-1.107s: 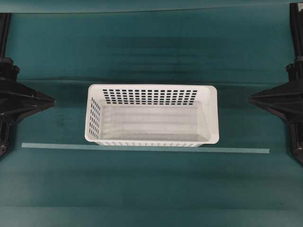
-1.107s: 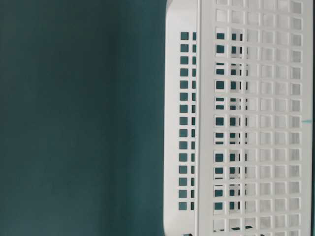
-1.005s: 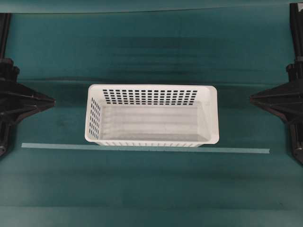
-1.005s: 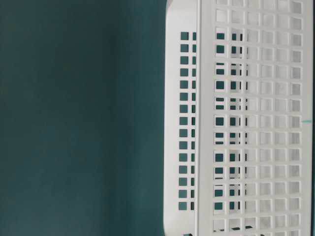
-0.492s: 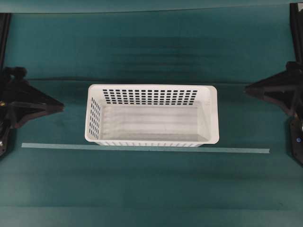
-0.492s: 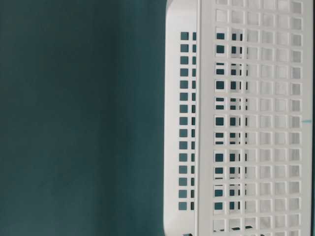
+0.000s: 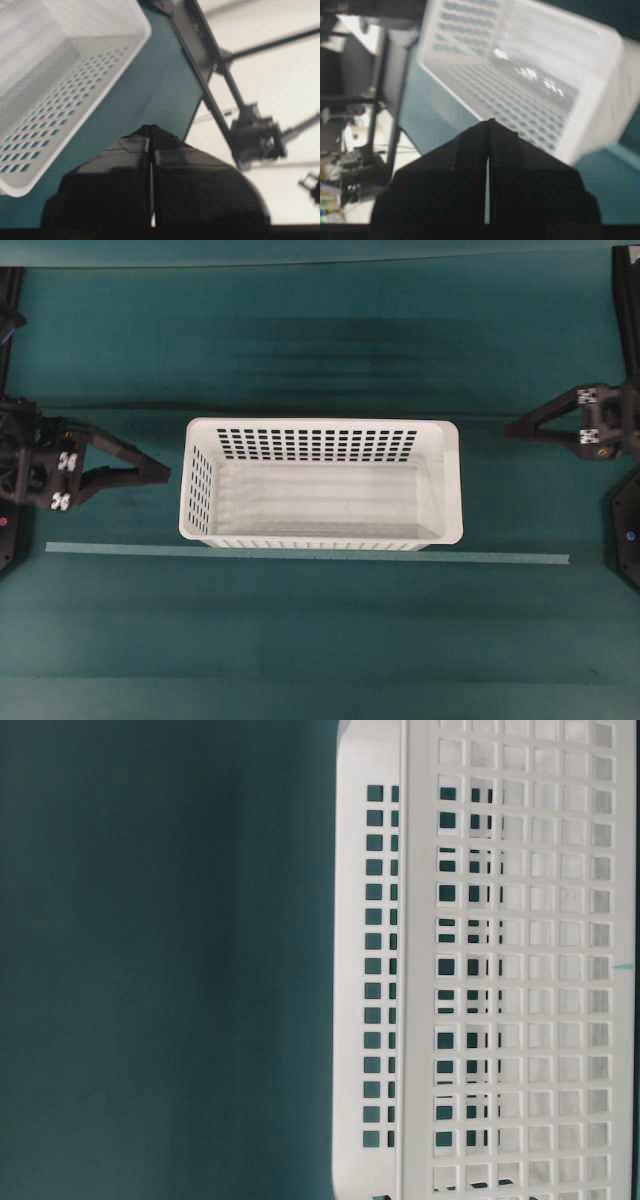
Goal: Lift the white basket with both hands.
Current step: 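Move both grippers inward toward the short ends of the white basket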
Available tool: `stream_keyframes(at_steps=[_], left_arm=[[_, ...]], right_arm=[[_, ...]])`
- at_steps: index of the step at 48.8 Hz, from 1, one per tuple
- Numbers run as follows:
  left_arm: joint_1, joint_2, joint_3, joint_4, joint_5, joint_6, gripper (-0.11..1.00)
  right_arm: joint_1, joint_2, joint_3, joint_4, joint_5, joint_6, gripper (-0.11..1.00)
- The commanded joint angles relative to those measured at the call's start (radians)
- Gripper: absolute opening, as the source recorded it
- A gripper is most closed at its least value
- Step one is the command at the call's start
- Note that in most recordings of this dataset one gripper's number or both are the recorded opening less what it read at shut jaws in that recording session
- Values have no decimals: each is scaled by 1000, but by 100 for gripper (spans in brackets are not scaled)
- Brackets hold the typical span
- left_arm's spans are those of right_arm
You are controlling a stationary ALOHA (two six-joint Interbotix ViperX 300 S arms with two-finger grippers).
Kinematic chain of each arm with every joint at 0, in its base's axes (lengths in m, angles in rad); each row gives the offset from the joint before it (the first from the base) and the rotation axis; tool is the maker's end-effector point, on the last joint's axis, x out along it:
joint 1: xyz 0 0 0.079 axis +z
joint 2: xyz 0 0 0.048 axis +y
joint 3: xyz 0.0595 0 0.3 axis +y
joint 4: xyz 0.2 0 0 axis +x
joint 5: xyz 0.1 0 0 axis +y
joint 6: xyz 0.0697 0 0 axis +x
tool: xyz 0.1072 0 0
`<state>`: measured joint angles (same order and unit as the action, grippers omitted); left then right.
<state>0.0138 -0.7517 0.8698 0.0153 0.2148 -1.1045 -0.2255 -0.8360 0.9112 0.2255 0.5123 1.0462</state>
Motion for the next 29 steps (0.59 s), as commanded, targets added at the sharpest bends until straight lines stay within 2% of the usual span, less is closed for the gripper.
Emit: stream_keyframes(at_steps=[1,4,7,18,23,29], left_arm=[[26,48,-55,5,55,-72,-4],[35,77,-77,5,112,-137,-4],[38,106,-91,6,172,-169,-4],[74,184,-127,6,439,-186,-4],[86,207,-135,6,491,-190,-4],[95,219,-137,6,494,-225,-4]], right_arm=[[-2,58,-40,-11,80,35,2],[-2,89,-58,-20,161,57,2],[0,121,-77,-28,215,74,2],[0,291,-153,-71,396,91,2],[0,371,-207,-78,457,87,2],[-3,426,-242,-78,465,83,2]])
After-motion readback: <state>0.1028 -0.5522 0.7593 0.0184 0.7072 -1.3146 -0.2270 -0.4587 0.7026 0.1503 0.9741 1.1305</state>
